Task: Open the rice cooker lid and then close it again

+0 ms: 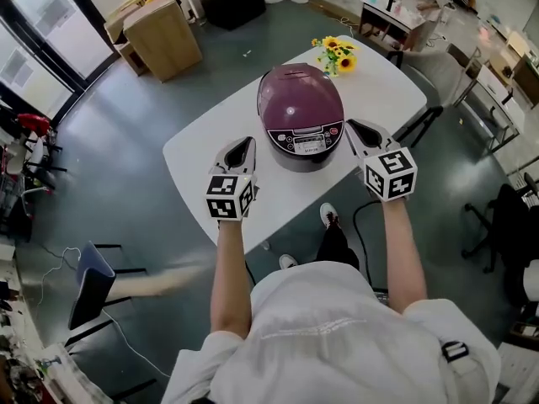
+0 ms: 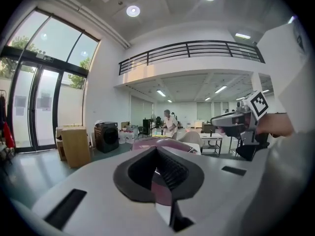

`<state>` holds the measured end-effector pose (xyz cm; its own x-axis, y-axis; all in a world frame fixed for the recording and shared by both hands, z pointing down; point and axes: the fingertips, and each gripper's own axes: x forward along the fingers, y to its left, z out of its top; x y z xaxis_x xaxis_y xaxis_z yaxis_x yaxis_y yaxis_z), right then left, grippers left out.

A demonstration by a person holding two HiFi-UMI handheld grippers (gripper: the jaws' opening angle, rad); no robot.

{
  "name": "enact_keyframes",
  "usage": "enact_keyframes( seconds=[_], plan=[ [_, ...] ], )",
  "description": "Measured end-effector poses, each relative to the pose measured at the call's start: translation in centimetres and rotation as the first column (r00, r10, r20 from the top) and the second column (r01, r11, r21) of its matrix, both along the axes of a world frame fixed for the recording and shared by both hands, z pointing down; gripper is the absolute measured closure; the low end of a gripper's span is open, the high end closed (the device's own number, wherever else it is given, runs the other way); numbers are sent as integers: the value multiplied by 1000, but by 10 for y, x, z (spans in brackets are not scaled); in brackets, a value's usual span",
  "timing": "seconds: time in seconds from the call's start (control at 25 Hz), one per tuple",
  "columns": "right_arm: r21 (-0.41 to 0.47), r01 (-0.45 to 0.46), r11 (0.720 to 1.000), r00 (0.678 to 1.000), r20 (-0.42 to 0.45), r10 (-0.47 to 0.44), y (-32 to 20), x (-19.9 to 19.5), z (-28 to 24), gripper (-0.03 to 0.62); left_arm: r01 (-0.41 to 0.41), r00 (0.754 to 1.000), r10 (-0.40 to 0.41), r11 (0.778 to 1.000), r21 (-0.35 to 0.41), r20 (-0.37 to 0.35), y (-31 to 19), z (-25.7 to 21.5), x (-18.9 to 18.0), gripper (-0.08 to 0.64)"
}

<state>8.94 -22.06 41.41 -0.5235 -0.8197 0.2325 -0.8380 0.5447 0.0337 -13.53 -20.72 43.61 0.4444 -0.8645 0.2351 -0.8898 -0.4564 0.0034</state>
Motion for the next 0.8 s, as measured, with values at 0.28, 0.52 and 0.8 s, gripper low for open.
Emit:
enact_keyframes(
  seconds=[0.28, 0.52, 0.8],
  plan=[
    [103, 10, 995, 1000, -14, -9, 23, 0, -46, 558, 6, 999, -9, 994, 108, 31, 17, -47, -15, 545],
    [183, 38, 982, 997, -70, -26, 39, -10, -78, 561, -33, 998, 23, 983, 179, 58, 31, -80, -2, 545],
    [167, 51, 985, 997, -73, -39, 43, -15, -74, 563, -55, 995, 34, 973, 225, 98, 41, -98, 6, 545]
  ],
)
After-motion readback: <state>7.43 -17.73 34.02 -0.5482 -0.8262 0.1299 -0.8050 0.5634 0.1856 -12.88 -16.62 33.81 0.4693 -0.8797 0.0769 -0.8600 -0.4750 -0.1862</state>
